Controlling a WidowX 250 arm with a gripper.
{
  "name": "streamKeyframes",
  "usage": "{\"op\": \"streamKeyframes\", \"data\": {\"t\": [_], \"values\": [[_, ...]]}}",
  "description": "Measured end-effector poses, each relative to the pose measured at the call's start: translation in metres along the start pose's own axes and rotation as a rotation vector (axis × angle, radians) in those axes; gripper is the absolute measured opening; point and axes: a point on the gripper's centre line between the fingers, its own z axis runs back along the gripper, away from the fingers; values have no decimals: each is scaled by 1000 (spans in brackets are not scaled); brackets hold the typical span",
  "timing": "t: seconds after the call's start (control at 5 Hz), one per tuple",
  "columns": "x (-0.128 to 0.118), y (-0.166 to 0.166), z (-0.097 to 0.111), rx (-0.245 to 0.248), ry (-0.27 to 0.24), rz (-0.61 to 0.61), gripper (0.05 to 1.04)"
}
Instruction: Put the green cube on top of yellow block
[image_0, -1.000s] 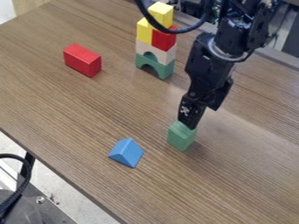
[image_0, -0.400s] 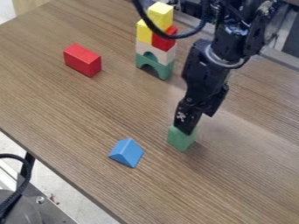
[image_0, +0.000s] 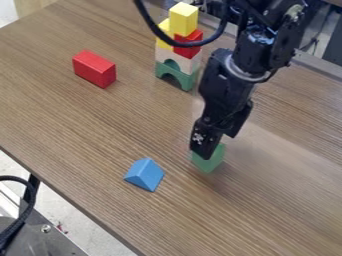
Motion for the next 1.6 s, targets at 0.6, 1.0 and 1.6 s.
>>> {"op": "streamKeyframes", "data": {"t": [0.6,1.0,1.6], "values": [[8,0,-25,-1,10,53,591],[4,-11,8,-52,75,15,591],[25,-96,114,-162,68,98,591]]}}
